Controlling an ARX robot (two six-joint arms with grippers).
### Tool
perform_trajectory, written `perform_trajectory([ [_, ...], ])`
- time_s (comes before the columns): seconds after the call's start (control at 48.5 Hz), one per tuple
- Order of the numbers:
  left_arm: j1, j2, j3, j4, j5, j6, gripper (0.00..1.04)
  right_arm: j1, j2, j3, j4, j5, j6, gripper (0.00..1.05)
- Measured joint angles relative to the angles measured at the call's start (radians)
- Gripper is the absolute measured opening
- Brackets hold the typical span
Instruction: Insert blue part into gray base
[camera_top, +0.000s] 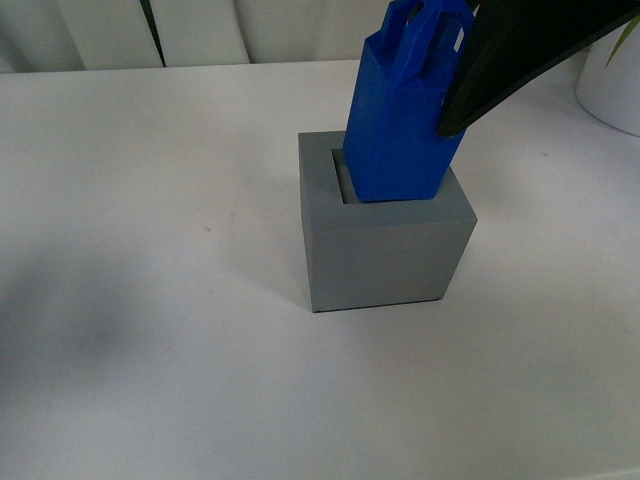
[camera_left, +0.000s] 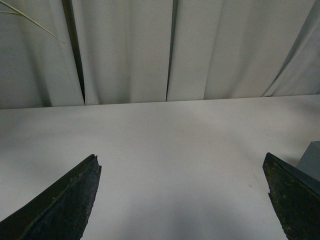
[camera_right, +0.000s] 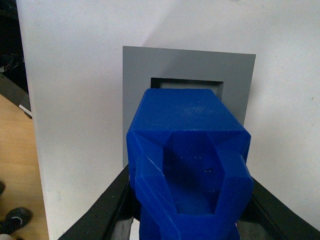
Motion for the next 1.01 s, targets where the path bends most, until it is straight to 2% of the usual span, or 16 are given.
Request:
perform_trajectory([
  [1.009,0.000,0.000,0.000,0.000,0.000,0.000,0.99,0.012,0.000,-0.009,-0.013,0.009,-0.010,0.46],
])
